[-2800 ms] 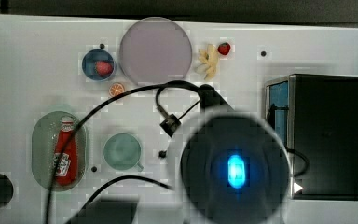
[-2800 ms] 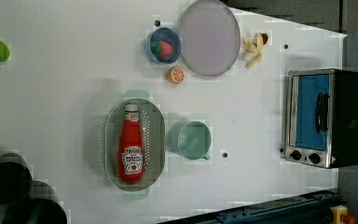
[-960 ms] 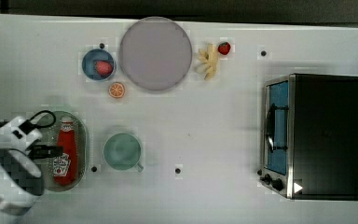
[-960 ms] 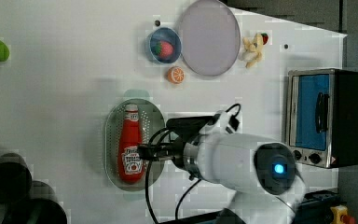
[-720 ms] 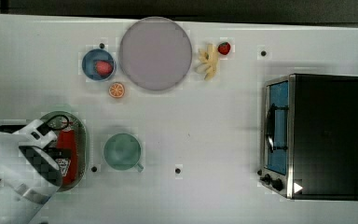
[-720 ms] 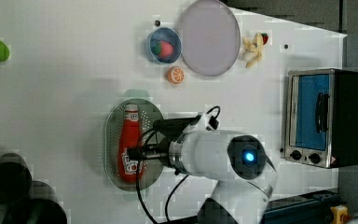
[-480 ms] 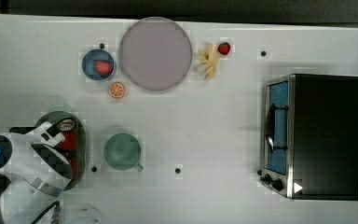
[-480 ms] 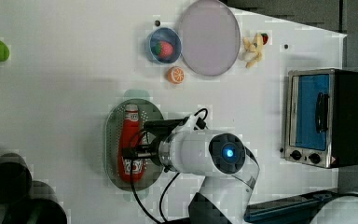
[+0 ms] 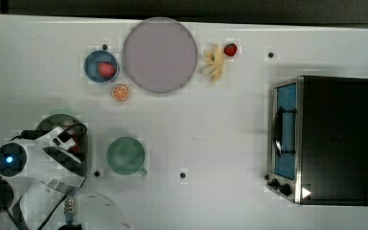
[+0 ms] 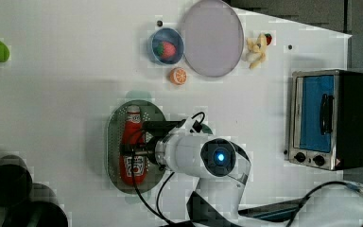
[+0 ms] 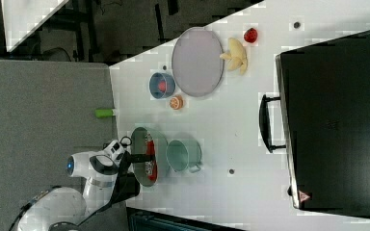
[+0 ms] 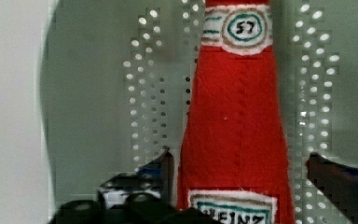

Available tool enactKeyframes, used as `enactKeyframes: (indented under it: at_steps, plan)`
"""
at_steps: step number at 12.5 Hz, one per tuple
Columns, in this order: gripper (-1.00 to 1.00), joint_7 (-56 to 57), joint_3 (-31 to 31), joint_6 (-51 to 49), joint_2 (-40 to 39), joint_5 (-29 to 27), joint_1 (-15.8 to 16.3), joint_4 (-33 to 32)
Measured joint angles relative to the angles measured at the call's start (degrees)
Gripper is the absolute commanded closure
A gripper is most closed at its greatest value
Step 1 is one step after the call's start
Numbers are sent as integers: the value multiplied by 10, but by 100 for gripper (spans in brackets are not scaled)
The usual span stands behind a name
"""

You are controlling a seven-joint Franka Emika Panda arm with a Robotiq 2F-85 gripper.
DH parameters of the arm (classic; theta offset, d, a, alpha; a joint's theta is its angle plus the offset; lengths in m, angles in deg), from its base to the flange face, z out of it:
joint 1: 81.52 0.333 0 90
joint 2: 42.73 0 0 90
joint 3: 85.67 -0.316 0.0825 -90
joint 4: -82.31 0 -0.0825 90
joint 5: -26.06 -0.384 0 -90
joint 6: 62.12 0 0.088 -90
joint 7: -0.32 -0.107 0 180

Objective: Pick ketchup from strainer and place it on the table

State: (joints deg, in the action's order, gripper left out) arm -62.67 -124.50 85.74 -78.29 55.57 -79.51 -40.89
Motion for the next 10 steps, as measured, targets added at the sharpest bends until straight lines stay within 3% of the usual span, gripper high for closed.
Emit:
enactKeyframes:
  at_steps: [3,7,8,10]
  plan:
    - [-20,-17,4,6,-24,1,6,8]
    - [-13,-28,-5,5,-8,-1,4,6]
    - [-13,-29,-19,2,3,-18,-2,2]
    - [-13,-29,-64,-22,43,-112,-23,-9]
